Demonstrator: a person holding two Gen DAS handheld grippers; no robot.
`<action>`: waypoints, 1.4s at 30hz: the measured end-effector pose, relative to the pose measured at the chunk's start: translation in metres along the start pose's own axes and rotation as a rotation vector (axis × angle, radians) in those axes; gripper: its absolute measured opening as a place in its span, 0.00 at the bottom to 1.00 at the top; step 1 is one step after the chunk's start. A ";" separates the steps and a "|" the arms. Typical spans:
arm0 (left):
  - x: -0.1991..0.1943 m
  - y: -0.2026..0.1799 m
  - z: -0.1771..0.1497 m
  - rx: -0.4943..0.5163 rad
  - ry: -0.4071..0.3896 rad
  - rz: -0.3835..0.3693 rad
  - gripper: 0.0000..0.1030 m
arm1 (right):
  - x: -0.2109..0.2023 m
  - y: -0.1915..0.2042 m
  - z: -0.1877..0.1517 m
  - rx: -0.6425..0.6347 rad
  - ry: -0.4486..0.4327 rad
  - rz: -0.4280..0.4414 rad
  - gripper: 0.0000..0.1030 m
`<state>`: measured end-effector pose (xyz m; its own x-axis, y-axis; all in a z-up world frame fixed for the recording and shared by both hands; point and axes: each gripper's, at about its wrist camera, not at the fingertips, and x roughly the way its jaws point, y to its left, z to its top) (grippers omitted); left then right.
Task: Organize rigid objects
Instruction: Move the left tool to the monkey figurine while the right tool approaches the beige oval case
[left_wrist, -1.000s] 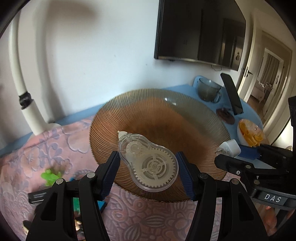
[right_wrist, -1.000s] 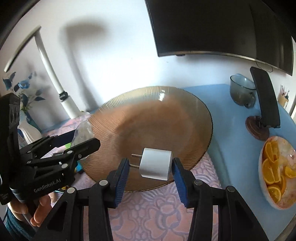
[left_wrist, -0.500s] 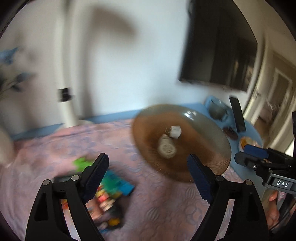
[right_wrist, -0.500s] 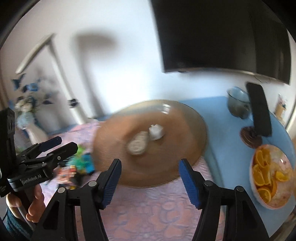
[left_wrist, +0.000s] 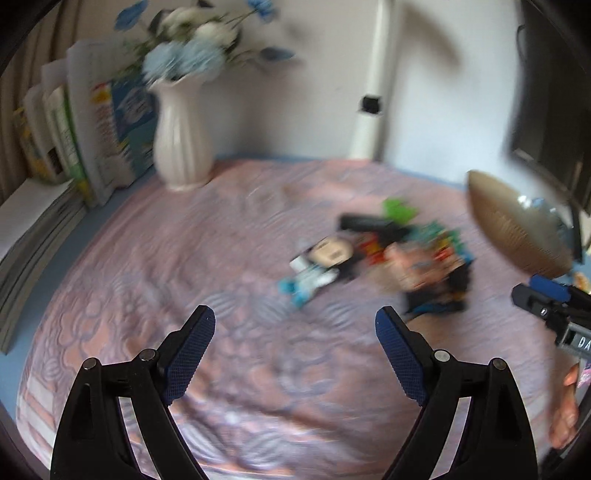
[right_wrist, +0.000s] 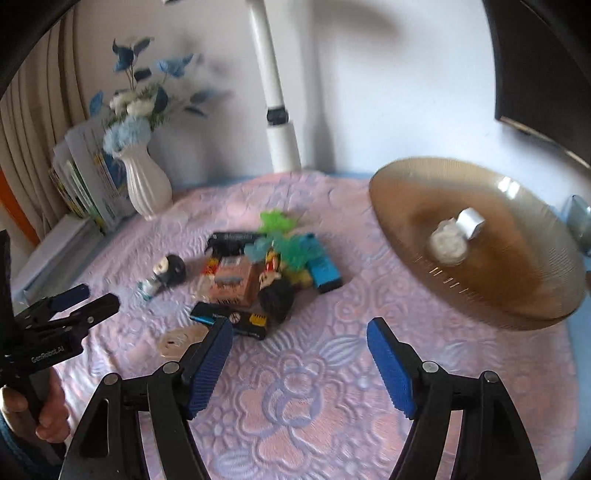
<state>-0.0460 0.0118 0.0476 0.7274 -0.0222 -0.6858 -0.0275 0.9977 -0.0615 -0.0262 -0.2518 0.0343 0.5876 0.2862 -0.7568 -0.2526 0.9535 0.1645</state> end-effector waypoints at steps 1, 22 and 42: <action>0.003 0.003 -0.003 -0.009 -0.001 -0.004 0.85 | 0.007 0.001 -0.003 -0.003 0.005 -0.017 0.72; 0.028 0.004 -0.009 0.005 0.089 -0.104 0.86 | 0.020 -0.012 -0.009 0.058 0.053 0.008 0.86; 0.090 -0.002 0.056 0.272 0.212 -0.270 0.85 | 0.066 0.072 -0.006 -0.375 0.267 0.230 0.65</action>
<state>0.0582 0.0118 0.0269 0.5264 -0.2689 -0.8066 0.3469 0.9340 -0.0850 -0.0105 -0.1646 -0.0073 0.2800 0.4039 -0.8709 -0.6394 0.7551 0.1446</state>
